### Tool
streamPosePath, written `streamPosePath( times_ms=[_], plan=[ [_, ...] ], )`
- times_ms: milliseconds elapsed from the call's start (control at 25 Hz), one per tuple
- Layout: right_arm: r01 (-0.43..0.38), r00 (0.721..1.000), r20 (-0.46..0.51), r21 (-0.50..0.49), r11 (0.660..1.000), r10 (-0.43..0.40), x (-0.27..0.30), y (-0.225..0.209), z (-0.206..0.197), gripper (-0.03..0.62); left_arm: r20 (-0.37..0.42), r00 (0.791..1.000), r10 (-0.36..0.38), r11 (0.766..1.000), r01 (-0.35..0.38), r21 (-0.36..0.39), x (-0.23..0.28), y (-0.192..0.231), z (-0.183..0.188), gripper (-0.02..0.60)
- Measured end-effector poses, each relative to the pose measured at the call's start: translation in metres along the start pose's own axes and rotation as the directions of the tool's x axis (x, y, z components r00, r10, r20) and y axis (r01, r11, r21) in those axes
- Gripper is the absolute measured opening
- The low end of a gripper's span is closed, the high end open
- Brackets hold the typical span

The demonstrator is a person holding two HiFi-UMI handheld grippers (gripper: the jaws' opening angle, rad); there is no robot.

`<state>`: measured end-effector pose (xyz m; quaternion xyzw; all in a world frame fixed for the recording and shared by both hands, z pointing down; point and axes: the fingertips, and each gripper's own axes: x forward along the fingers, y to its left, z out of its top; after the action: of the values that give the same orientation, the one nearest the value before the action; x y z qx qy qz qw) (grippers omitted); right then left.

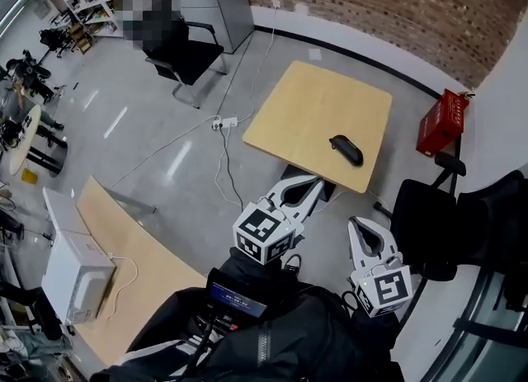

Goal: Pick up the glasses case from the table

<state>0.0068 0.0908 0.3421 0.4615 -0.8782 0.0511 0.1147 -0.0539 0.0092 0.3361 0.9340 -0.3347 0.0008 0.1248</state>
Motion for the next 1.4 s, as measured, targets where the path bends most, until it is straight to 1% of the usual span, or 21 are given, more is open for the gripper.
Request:
streamPosePath(
  times_ms=[200, 280, 360, 480, 640, 760, 920, 1120, 1240, 1400],
  plan=[
    [0.004, 0.999, -0.037, 0.009, 1.000, -0.004, 0.027, -0.002, -0.007, 0.006, -0.001, 1.000, -0.020, 1.000, 0.020, -0.011, 0.010, 0.022, -0.003, -0.002],
    [0.006, 0.998, -0.056, 0.017, 1.000, -0.005, 0.035, 0.000, -0.009, 0.006, -0.011, 1.000, -0.024, 0.999, 0.023, -0.030, 0.012, 0.029, -0.006, -0.002],
    [0.008, 0.998, -0.068, 0.021, 1.000, -0.007, 0.038, 0.001, -0.010, 0.006, -0.018, 0.999, -0.031, 0.998, 0.030, -0.053, 0.015, 0.033, -0.006, -0.002],
    [0.021, 0.996, -0.087, 0.034, 0.999, -0.018, 0.040, -0.004, -0.016, 0.006, -0.029, 0.998, -0.047, 0.997, 0.045, -0.066, 0.022, 0.034, -0.013, -0.002],
    [0.022, 0.994, -0.106, 0.083, 0.996, -0.013, 0.045, -0.016, -0.031, 0.006, -0.066, 0.996, -0.064, 0.995, 0.059, -0.077, 0.035, 0.034, -0.030, -0.002],
    [-0.009, 0.996, -0.090, 0.117, 0.993, 0.019, 0.057, -0.027, -0.034, 0.006, -0.073, 0.997, -0.039, 0.997, 0.034, -0.073, 0.043, 0.046, -0.032, -0.002],
    [-0.060, 0.995, -0.070, 0.098, 0.993, 0.067, 0.077, -0.041, -0.026, 0.006, -0.068, 0.998, 0.008, 0.998, -0.013, -0.067, 0.053, 0.064, -0.024, -0.002],
    [-0.097, 0.993, -0.066, 0.089, 0.991, 0.103, 0.097, -0.068, -0.023, 0.006, -0.060, 0.997, 0.048, 0.998, -0.051, -0.042, 0.078, 0.080, -0.015, -0.002],
    [-0.103, 0.990, -0.085, 0.094, 0.990, 0.111, 0.104, -0.093, -0.030, 0.006, -0.081, 0.995, 0.062, 0.997, -0.066, -0.047, 0.102, 0.087, -0.017, -0.002],
    [-0.074, 0.986, -0.139, 0.121, 0.990, 0.091, 0.112, -0.135, -0.056, 0.006, -0.148, 0.987, 0.067, 0.994, -0.078, -0.070, 0.136, 0.094, -0.033, -0.002]
  ],
)
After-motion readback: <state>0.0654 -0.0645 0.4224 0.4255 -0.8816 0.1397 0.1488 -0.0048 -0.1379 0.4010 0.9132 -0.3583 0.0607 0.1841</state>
